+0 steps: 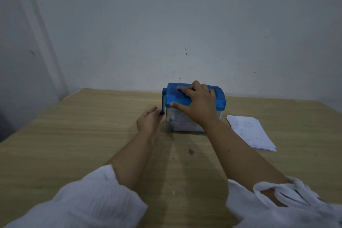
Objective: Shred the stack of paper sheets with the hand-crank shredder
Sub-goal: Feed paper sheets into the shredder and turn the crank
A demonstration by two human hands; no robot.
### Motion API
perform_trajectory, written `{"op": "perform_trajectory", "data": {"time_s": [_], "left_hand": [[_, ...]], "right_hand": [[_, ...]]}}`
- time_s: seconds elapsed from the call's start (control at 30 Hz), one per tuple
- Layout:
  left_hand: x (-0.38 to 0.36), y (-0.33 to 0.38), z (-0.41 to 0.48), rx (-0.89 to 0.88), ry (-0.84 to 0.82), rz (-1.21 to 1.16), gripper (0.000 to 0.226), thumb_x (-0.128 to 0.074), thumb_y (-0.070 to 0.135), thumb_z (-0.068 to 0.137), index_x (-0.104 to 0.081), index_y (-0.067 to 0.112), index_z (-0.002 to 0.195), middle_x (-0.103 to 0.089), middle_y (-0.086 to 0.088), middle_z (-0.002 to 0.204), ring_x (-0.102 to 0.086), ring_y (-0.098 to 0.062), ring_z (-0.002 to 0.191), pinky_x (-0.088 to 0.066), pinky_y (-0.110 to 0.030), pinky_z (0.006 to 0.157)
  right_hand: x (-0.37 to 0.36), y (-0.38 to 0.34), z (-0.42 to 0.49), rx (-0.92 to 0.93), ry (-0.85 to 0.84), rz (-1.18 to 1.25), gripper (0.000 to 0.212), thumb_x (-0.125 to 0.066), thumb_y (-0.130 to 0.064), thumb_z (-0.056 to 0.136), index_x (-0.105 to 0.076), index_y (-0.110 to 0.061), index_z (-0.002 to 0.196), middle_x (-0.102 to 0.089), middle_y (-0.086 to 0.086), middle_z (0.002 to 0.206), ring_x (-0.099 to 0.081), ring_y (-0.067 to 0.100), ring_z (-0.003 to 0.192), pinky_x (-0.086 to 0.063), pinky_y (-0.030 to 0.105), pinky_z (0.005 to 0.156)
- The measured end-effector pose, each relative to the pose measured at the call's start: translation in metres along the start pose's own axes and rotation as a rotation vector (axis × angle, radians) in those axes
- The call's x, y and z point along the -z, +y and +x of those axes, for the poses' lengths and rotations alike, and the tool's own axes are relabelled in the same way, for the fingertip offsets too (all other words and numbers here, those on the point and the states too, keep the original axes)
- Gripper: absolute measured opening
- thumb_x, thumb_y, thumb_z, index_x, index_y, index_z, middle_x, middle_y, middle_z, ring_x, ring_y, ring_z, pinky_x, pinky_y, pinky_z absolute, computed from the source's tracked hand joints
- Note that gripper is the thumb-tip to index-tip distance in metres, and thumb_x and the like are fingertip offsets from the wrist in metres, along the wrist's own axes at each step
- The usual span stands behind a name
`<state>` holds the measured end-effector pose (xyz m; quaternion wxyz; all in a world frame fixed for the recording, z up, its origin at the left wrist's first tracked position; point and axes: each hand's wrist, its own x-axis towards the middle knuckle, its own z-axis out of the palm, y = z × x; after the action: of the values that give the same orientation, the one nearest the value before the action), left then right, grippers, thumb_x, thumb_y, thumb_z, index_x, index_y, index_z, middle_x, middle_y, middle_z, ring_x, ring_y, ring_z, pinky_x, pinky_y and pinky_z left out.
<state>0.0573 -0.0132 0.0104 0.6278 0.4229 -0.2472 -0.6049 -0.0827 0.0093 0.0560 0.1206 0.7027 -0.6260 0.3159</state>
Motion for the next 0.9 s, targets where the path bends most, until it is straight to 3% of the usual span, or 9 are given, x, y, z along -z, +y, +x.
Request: {"op": "perform_trajectory", "data": {"time_s": [0.1, 0.27, 0.47, 0.63, 0.77, 0.83, 0.9], "left_hand": [[-0.006, 0.0, 0.012, 0.022, 0.006, -0.008, 0.036, -0.053, -0.011, 0.088, -0.051, -0.011, 0.124, -0.056, -0.03, 0.121, -0.059, -0.031, 0.102, -0.047, -0.029, 0.092], [-0.016, 0.002, 0.039, 0.029, -0.025, -0.012, 0.038, -0.051, -0.01, 0.09, -0.05, -0.007, 0.127, -0.053, -0.029, 0.126, -0.058, -0.026, 0.094, -0.044, -0.034, 0.1], [-0.019, 0.002, 0.05, 0.008, -0.055, 0.055, 0.036, -0.053, -0.006, 0.091, -0.052, -0.004, 0.126, -0.061, -0.019, 0.103, -0.058, -0.028, 0.101, -0.045, -0.039, 0.102], [-0.001, -0.009, 0.036, 0.008, -0.059, 0.096, 0.034, -0.059, -0.002, 0.088, -0.055, -0.007, 0.122, -0.062, -0.011, 0.085, -0.061, -0.019, 0.079, -0.051, -0.031, 0.087], [0.005, -0.001, 0.024, -0.037, -0.06, 0.346, 0.035, -0.055, 0.007, 0.093, -0.053, -0.003, 0.127, -0.061, -0.018, 0.109, -0.057, -0.026, 0.098, -0.048, -0.032, 0.086], [0.001, 0.006, 0.013, -0.147, -0.022, 0.547, 0.039, -0.051, 0.017, 0.096, -0.049, 0.002, 0.132, -0.054, -0.015, 0.13, -0.052, -0.027, 0.114, -0.042, -0.033, 0.094], [-0.004, 0.013, -0.005, -0.335, 0.02, 0.627, 0.04, -0.047, 0.021, 0.098, -0.045, 0.006, 0.135, -0.048, -0.008, 0.136, -0.044, -0.024, 0.126, -0.035, -0.028, 0.099]], "right_hand": [[0.0, 0.0, 0.001, 0.011, 0.011, 0.003, 0.065, -0.058, -0.067, 0.075, -0.055, -0.03, 0.129, -0.049, -0.003, 0.108, -0.043, 0.017, 0.103, -0.019, 0.028, 0.083], [-0.001, 0.002, -0.003, 0.045, 0.018, 0.013, 0.063, -0.058, -0.066, 0.076, -0.054, -0.032, 0.129, -0.047, -0.004, 0.105, -0.042, 0.015, 0.101, -0.017, 0.026, 0.082], [-0.005, 0.005, -0.003, 0.068, 0.064, 0.014, 0.066, -0.054, -0.071, 0.073, -0.056, -0.032, 0.127, -0.048, -0.005, 0.104, -0.044, 0.014, 0.1, -0.017, 0.025, 0.082], [-0.009, 0.007, -0.002, 0.081, 0.101, -0.024, 0.077, -0.037, -0.079, 0.069, -0.058, -0.031, 0.125, -0.05, -0.005, 0.102, -0.046, 0.015, 0.096, -0.019, 0.026, 0.08], [-0.008, 0.006, -0.005, 0.102, 0.079, -0.074, 0.077, -0.029, -0.076, 0.075, -0.055, -0.027, 0.129, -0.052, -0.002, 0.105, -0.049, 0.018, 0.097, -0.024, 0.028, 0.081], [-0.003, 0.006, -0.006, 0.128, 0.008, -0.066, 0.073, -0.034, -0.07, 0.082, -0.049, -0.024, 0.135, -0.052, -0.001, 0.113, -0.048, 0.019, 0.104, -0.029, 0.031, 0.089], [0.005, 0.011, -0.006, 0.132, -0.081, 0.06, 0.059, -0.047, -0.055, 0.09, -0.047, -0.021, 0.137, -0.047, 0.0, 0.128, -0.042, 0.019, 0.118, -0.026, 0.033, 0.102]]}}
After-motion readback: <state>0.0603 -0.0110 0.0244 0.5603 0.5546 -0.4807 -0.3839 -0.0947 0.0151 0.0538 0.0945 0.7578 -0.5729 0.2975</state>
